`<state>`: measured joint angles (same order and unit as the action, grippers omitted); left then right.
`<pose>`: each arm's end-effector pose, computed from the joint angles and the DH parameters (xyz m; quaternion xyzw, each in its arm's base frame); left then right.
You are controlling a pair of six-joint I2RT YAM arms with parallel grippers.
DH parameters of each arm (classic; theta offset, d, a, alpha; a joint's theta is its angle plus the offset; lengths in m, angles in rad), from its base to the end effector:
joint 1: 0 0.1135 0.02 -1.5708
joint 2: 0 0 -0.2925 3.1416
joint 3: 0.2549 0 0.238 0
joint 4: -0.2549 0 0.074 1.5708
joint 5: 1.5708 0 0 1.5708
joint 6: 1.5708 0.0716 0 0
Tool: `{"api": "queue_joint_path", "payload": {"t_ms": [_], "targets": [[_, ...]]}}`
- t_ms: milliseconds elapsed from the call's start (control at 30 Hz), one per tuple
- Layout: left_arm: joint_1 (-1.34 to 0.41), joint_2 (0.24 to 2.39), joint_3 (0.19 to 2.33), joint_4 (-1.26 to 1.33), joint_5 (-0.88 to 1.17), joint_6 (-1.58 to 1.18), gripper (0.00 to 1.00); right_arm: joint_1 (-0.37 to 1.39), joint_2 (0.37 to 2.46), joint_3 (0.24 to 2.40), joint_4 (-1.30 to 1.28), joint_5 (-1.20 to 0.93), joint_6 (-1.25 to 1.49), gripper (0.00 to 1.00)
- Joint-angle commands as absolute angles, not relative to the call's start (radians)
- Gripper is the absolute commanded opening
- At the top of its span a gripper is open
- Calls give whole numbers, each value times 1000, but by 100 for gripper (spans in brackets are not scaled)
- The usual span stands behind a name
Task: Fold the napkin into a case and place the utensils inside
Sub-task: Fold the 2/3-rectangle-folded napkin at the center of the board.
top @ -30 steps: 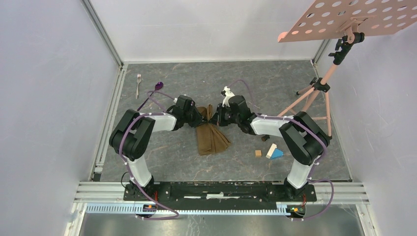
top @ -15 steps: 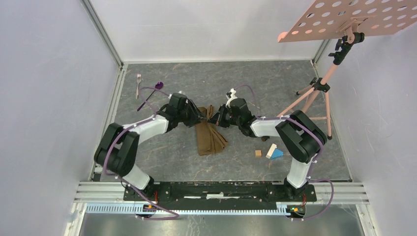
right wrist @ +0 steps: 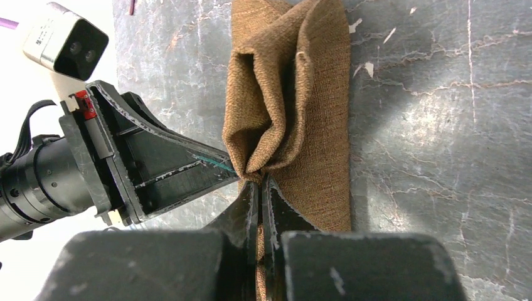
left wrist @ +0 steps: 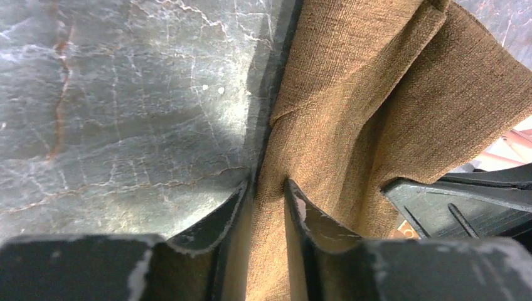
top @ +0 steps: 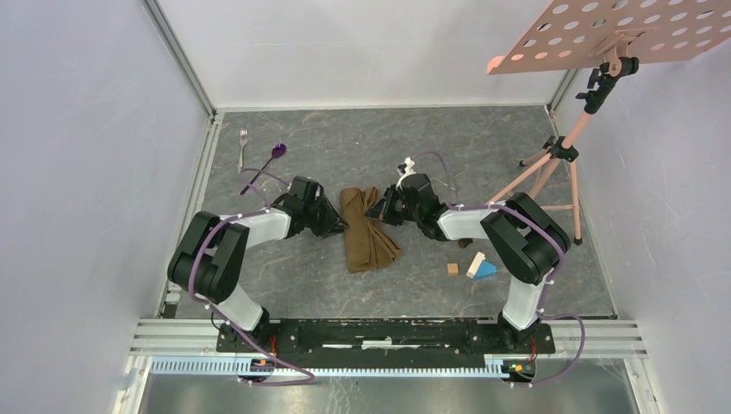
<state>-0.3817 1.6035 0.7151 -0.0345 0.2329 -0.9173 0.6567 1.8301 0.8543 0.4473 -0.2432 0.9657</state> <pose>0.2798 -0.1301 0.1504 -0.2135 0.9178 -0.2789 0.1852 0.3045 0.2565 0.1668 0.0728 0.8599 0.4308 0.2640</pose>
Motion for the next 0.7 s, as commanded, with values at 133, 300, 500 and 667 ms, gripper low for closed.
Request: {"api": "queue_joint_path", "payload": {"t_ms": [133, 300, 500, 667], "targets": [[-386, 1685, 714, 59, 248, -881, 17, 688, 1858, 926, 431, -209, 996, 0], [-396, 1684, 696, 91, 250, -896, 12, 715, 1878, 956, 413, -181, 1020, 0], [-406, 1669, 660, 134, 244, -917, 11, 749, 1908, 988, 403, -150, 1091, 0], [-409, 1658, 631, 158, 236, -928, 10, 778, 1910, 990, 406, -96, 1154, 0]]}}
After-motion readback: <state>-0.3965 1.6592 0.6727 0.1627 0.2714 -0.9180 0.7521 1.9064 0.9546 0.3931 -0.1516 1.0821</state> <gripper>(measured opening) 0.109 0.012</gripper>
